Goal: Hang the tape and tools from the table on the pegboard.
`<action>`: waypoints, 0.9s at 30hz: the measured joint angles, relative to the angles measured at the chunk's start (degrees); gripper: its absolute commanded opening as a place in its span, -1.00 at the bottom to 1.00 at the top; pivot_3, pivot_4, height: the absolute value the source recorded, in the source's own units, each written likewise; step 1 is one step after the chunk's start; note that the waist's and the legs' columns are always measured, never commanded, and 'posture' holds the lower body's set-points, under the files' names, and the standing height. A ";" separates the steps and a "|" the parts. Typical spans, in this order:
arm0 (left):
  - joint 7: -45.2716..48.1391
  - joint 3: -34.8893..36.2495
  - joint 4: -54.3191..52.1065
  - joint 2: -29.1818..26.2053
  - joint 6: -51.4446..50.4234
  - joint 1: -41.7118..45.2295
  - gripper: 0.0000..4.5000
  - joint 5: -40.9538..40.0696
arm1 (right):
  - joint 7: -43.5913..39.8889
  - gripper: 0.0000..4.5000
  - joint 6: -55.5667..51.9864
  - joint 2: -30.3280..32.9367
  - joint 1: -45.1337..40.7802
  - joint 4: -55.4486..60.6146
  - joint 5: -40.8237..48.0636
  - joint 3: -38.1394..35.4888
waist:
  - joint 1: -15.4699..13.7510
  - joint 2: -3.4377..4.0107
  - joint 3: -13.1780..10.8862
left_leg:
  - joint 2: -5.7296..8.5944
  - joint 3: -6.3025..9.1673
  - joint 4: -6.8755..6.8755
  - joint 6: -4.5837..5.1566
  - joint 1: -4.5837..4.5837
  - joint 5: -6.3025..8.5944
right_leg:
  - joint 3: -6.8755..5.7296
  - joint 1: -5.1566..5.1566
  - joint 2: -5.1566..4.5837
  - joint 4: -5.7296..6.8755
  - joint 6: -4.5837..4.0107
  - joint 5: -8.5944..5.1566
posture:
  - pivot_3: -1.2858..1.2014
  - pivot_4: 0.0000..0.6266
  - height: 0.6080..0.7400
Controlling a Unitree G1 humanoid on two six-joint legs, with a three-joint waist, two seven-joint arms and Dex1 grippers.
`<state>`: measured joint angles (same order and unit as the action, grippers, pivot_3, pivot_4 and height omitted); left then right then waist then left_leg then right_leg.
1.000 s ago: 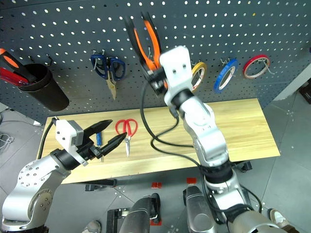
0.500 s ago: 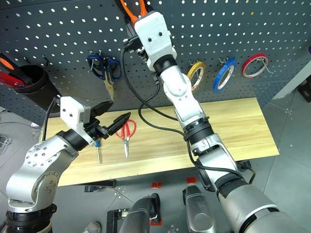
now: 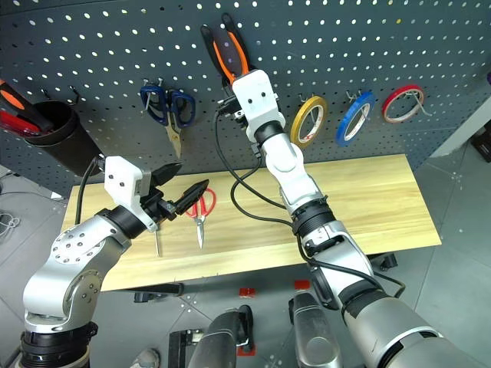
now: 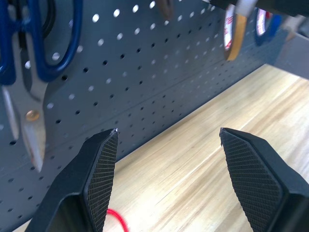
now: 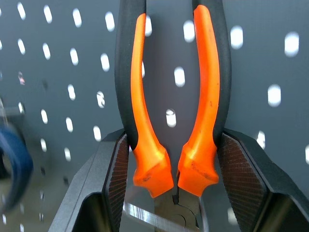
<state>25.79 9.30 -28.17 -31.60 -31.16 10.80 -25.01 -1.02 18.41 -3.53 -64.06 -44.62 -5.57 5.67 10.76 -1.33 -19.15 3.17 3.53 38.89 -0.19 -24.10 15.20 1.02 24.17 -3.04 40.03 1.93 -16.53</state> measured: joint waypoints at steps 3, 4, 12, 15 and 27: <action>-0.30 -0.07 0.82 0.34 0.79 -0.03 0.58 1.32 | -0.23 0.09 -2.08 -0.10 0.60 1.81 0.16 -0.04 | -0.06 0.00 0.00 | 0.00 0.01 0.00 0.00 0.02 -0.01 | 0.00 -0.02 0.00 0.00 0.00 0.00 | -0.14 0.02 1.00; -0.43 -0.15 1.27 0.40 0.85 -0.11 0.58 1.75 | -0.37 0.09 -2.99 -0.18 0.79 2.52 0.27 -0.08 | -0.06 0.00 0.00 | 0.00 0.01 0.00 0.00 0.03 -0.01 | 0.00 -0.02 0.00 0.01 0.00 0.00 | -0.14 0.02 1.00; -2.72 -1.20 1.93 3.02 0.43 -0.24 0.58 3.11 | -4.11 1.00 -13.78 -0.10 6.06 7.97 2.49 -0.86 | -0.10 -0.02 0.01 | 0.00 0.00 0.00 0.01 0.04 0.00 | 0.01 -0.04 0.00 0.01 0.00 0.00 | -0.15 0.02 1.00; -4.15 -1.28 2.58 4.17 0.16 -0.30 0.72 3.92 | -6.86 1.00 -18.79 0.62 9.16 12.15 2.85 -0.53 | -0.07 -0.02 0.01 | 0.00 -0.02 0.00 0.01 0.02 0.00 | 0.02 -0.03 0.00 0.00 0.00 0.00 | -0.16 0.02 1.00; -18.15 -1.21 7.88 10.98 -14.87 -2.70 1.00 9.01 | -31.94 1.00 -52.71 11.22 24.32 48.55 14.64 10.16 | -0.23 -0.03 0.01 | -0.01 0.04 0.01 0.26 0.02 0.15 | 0.00 -0.04 0.01 -0.01 0.00 0.00 | -0.17 0.05 1.00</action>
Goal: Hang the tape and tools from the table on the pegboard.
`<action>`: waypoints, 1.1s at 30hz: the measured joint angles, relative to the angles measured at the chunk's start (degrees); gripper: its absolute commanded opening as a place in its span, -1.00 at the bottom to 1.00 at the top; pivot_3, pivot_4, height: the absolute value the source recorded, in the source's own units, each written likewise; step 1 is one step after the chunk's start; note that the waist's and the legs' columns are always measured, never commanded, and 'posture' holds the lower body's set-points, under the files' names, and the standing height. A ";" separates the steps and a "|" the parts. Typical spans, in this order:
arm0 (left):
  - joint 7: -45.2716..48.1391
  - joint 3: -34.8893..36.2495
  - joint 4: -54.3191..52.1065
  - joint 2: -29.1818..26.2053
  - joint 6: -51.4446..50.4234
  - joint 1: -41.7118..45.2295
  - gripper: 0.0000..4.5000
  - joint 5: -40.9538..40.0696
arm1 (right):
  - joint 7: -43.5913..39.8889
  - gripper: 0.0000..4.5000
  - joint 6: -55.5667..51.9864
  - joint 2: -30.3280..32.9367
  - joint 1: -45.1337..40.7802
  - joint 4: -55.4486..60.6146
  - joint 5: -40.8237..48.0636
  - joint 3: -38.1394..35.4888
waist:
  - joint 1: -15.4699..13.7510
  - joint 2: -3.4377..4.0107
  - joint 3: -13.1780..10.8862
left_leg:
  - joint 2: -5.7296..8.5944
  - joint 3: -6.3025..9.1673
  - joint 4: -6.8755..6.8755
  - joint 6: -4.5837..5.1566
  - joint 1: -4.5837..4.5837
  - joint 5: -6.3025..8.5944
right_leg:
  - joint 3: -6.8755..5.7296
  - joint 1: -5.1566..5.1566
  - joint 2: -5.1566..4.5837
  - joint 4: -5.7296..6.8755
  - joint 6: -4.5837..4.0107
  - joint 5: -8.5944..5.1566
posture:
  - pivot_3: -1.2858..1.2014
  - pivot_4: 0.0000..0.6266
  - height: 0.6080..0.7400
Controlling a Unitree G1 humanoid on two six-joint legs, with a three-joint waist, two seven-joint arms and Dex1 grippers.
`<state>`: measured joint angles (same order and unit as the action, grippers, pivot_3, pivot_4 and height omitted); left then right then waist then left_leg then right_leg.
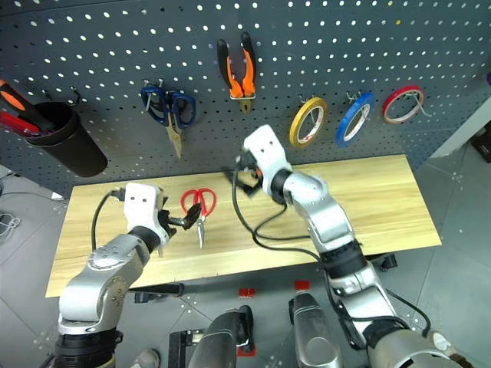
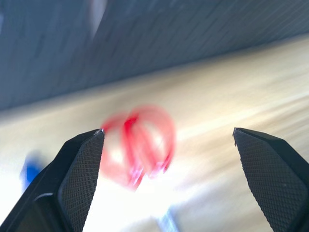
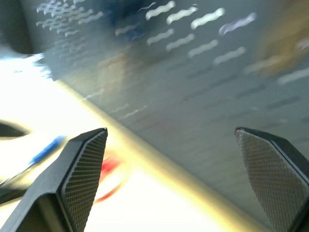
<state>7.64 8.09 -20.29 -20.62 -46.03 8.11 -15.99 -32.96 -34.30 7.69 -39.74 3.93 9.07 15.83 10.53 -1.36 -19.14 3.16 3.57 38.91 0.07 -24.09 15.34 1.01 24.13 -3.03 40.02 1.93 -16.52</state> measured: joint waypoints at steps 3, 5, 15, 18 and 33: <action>-3.11 -0.03 2.51 3.04 -3.71 0.17 1.00 0.74 | -5.86 1.00 -7.83 5.24 3.05 10.46 5.03 2.14 | -0.69 -0.03 0.01 | 0.00 0.04 0.02 0.00 0.00 0.00 | -0.03 -0.01 0.00 0.00 0.01 0.00 | -0.17 0.05 1.00; -4.86 0.01 4.78 4.91 -4.94 1.33 1.00 1.44 | -7.60 1.00 -11.32 7.22 4.65 15.14 7.60 2.44 | -1.13 -0.03 0.01 | 0.00 0.08 0.02 0.00 0.01 0.00 | -0.09 -0.02 0.00 0.02 0.01 0.01 | -0.17 0.06 1.00; -11.22 -3.75 18.97 10.01 -4.86 9.06 1.00 8.06 | -6.84 1.00 -18.16 7.98 6.15 18.68 10.79 3.45 | -1.53 -0.07 0.02 | 0.05 0.07 0.04 -0.01 -0.01 0.00 | -0.08 -0.03 -0.03 0.00 0.05 0.03 | -0.19 0.05 1.00; -12.25 -3.80 21.93 11.32 -4.89 10.72 1.00 8.92 | -6.46 1.00 -19.07 7.86 6.03 18.68 11.62 3.25 | -1.53 -0.08 0.02 | 0.05 0.07 0.04 -0.01 -0.01 0.00 | -0.09 -0.03 -0.03 0.00 0.05 0.04 | -0.19 0.05 1.00; -13.10 4.83 30.60 15.18 -5.77 17.48 0.60 7.08 | -4.59 1.00 -23.96 9.28 3.95 18.91 14.43 1.90 | -1.42 -0.08 0.11 | 0.05 0.06 0.04 -0.01 0.27 0.00 | -0.11 -0.28 -0.03 0.01 0.07 0.04 | -0.21 0.08 1.00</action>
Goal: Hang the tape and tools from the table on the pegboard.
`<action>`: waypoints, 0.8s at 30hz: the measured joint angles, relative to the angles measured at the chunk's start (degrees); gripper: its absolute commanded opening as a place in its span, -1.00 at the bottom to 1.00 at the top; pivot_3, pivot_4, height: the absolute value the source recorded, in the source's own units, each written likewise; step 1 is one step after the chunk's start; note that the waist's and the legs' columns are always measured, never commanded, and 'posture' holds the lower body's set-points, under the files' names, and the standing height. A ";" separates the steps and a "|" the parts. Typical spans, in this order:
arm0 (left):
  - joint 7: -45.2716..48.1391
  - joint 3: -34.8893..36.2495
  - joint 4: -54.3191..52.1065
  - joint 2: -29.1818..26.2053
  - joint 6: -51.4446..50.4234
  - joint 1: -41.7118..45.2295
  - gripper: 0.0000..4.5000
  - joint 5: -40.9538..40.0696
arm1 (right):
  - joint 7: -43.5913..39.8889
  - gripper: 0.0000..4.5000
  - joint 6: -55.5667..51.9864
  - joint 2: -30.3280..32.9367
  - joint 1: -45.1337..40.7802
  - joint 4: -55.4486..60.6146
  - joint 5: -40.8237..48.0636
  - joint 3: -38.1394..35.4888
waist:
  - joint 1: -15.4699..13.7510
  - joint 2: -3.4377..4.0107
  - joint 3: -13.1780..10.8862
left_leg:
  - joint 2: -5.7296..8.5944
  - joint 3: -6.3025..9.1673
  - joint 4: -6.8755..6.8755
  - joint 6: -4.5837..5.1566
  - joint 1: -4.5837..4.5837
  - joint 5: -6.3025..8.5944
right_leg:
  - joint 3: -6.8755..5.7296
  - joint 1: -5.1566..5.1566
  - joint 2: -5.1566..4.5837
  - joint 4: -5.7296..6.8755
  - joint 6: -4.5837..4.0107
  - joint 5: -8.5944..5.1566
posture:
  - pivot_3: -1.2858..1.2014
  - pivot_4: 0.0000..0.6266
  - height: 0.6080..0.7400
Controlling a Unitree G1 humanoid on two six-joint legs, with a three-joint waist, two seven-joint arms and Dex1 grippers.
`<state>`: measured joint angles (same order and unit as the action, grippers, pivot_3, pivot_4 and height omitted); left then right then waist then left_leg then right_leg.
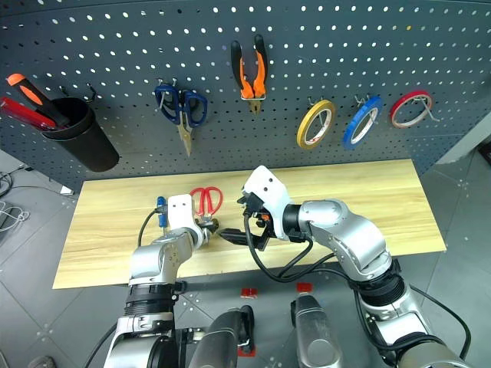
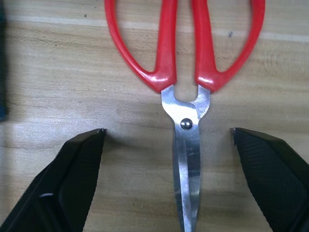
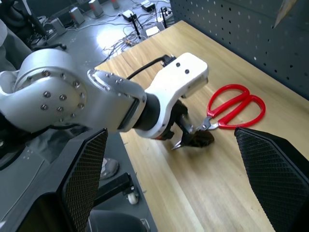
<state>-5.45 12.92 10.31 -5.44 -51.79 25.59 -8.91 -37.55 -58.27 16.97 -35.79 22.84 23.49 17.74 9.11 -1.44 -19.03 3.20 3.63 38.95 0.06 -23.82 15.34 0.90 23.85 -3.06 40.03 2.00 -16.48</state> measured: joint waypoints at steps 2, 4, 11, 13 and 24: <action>0.31 0.06 0.67 -0.51 0.19 0.09 0.30 0.11 | 0.70 1.00 -1.19 -0.16 -0.40 -0.01 0.49 -0.76 | 0.17 0.02 0.03 | 0.01 0.01 0.00 0.00 0.05 0.00 | 0.00 -0.08 0.00 -0.02 0.00 0.00 | -0.22 0.08 1.00; 1.48 -0.85 1.55 -1.77 0.71 0.22 0.03 0.39 | 1.67 1.00 -2.62 -0.59 -0.83 -0.02 0.96 -1.69 | 0.18 0.05 0.07 | 0.02 0.04 0.00 0.00 0.07 0.00 | -0.02 -0.12 -0.01 -0.03 0.01 0.00 | -0.22 0.07 1.00; 4.93 -3.63 4.09 -3.92 1.32 1.06 -0.87 1.59 | 3.92 1.00 -5.00 -1.15 -1.05 -0.26 2.27 -3.08 | 0.15 0.16 0.21 | 0.04 0.06 0.00 0.00 0.09 0.00 | -0.02 -0.14 -0.03 -0.06 0.02 0.01 | -0.22 0.06 1.00; 5.28 -3.85 4.27 -4.42 1.47 1.01 -0.87 1.89 | 4.20 1.00 -5.01 -1.22 -1.16 -0.48 2.39 -3.09 | 0.19 0.20 0.27 | 0.04 0.06 0.00 0.00 0.09 0.00 | -0.01 -0.14 -0.03 -0.06 0.02 0.01 | -0.22 0.06 1.00; 10.67 -7.42 -8.57 -6.92 1.89 -10.46 -0.87 2.21 | 5.80 1.00 -0.31 -0.41 -1.20 0.06 1.30 -3.04 | 0.77 0.22 0.35 | 0.00 0.03 -0.10 0.00 0.03 0.01 | 0.04 -0.05 -0.02 -0.14 0.02 0.00 | -0.22 0.05 1.00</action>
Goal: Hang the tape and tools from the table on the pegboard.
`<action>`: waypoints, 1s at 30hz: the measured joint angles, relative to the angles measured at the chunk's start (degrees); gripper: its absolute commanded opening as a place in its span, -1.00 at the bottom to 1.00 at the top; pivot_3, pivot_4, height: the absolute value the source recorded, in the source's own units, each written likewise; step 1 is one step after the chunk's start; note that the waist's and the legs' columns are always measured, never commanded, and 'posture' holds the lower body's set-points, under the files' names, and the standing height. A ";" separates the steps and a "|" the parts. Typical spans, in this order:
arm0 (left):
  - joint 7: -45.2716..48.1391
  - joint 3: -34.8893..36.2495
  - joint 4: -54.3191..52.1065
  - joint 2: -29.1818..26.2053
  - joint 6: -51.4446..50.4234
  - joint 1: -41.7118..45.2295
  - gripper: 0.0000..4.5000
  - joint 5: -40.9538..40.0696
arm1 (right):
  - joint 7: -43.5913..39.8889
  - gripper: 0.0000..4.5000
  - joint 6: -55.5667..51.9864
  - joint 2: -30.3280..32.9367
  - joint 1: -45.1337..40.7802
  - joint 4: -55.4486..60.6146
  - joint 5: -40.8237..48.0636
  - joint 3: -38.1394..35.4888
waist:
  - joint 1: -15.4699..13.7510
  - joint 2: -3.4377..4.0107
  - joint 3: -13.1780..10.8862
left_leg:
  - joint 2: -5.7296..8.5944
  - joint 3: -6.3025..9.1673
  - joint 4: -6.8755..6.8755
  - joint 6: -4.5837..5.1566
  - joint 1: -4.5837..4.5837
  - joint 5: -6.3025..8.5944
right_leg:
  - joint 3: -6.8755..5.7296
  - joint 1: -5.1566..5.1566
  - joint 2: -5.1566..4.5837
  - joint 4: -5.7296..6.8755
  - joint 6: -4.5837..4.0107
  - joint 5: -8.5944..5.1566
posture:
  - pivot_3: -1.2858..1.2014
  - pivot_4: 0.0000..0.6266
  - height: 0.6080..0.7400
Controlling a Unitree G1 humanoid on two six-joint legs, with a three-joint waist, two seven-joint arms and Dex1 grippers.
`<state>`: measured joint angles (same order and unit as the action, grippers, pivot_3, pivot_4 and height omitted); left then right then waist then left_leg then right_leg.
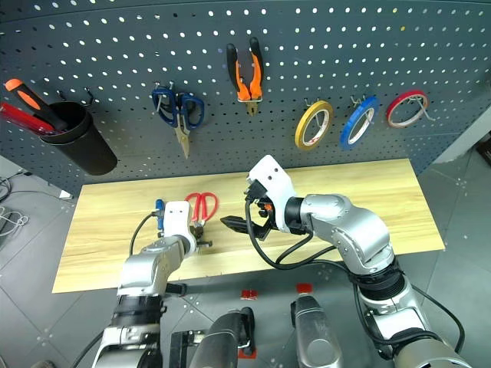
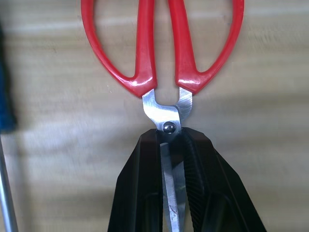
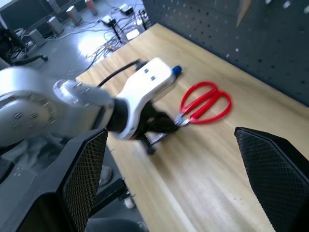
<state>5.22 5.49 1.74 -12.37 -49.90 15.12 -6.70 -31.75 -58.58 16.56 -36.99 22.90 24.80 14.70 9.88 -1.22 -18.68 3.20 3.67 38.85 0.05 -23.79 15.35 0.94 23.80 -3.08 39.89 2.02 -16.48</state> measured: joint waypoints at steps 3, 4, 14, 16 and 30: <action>2.52 -2.43 -8.71 -1.20 0.05 -7.97 -0.87 -0.15 | 0.58 1.00 6.88 1.19 1.21 1.75 -2.50 -0.20 | -0.01 -0.03 -0.02 | -0.01 -0.01 -0.04 0.00 -0.06 0.00 | 0.01 0.04 0.00 -0.08 0.00 0.00 | -0.22 0.06 1.00; 3.27 -3.03 -12.42 -1.84 0.30 -11.52 -0.87 -0.19 | 0.54 1.00 10.52 1.17 1.94 2.77 -3.44 -0.45 | -0.01 -0.10 -0.06 | -0.02 0.00 -0.04 0.00 -0.12 0.00 | 0.01 0.11 0.00 -0.07 0.00 0.00 | -0.22 0.06 1.00; 4.10 -4.99 -35.25 -4.20 11.22 -24.62 -0.87 2.33 | 0.38 1.00 20.34 -0.88 1.21 8.43 -0.78 -4.93 | -0.38 -0.19 -0.11 | -0.04 0.00 -0.04 0.02 -0.26 0.01 | 0.02 0.22 0.00 -0.10 -0.02 0.01 | -0.22 0.05 1.00; 4.11 -4.76 -37.89 -4.32 14.38 -24.41 -0.87 2.77 | 0.61 1.00 20.55 -1.09 0.24 8.43 -0.49 -5.72 | -0.38 -0.19 -0.11 | -0.04 -0.01 -0.05 0.02 -0.27 0.01 | 0.03 0.23 0.00 -0.10 -0.03 0.01 | -0.21 0.04 1.00; 2.80 2.84 -44.83 -10.95 25.48 -13.77 -0.87 11.22 | 0.54 1.00 25.71 -0.33 -0.20 5.77 -1.54 -6.70 | -0.39 -0.21 -0.10 | -0.03 -0.04 -0.04 0.04 -0.31 0.01 | 0.00 0.24 0.01 -0.12 -0.03 0.02 | -0.20 -0.01 1.00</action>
<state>8.01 8.33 -43.09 -23.31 -24.42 1.35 4.52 -31.21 -32.86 16.24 -37.19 28.67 23.25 7.99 9.49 -1.42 -18.79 3.17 3.63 38.81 0.09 -24.10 15.36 0.93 24.04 -3.06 39.77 1.99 -16.46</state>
